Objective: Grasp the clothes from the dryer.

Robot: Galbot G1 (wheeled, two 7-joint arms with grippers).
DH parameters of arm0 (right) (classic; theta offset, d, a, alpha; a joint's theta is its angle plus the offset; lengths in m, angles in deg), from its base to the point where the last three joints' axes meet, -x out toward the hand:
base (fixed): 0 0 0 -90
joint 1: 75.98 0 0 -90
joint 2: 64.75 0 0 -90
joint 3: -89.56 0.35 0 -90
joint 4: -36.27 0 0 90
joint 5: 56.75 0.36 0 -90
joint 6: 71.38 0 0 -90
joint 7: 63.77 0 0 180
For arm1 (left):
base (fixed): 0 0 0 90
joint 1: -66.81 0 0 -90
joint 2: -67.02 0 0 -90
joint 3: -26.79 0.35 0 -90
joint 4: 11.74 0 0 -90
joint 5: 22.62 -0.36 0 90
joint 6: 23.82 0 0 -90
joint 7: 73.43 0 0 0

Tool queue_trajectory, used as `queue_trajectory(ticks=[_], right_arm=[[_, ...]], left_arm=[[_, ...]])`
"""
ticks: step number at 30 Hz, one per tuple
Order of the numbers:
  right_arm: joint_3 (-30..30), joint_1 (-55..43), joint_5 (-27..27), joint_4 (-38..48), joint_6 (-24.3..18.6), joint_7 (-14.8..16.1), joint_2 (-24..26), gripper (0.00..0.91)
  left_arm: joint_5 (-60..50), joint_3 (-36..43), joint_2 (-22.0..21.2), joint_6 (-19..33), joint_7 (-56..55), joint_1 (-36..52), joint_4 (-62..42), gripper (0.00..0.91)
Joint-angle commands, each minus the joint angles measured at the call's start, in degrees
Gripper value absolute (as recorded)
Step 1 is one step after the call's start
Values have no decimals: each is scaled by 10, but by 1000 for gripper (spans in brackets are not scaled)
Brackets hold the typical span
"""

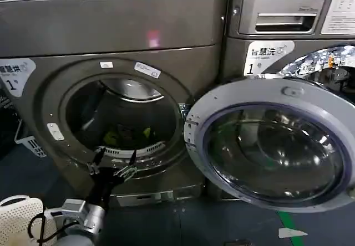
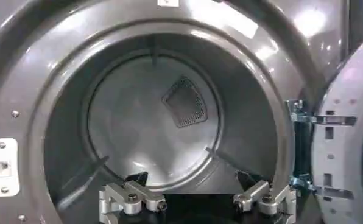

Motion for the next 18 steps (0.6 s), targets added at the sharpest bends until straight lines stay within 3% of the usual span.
queue_trajectory(ticks=[1, 7, 18], right_arm=[[1, 1, -2, -3, 6, -3, -1, 907], [5, 6, -21, -7, 12, -5, -3, 907], [31, 20, -33, 5, 5, -3, -6, 907]], left_arm=[[1, 0, 1, 2, 0, 1, -1, 907], [4, 1, -2, 12, -2, 39, -44, 907], [7, 16, 14, 33, -11, 255, -273, 907]])
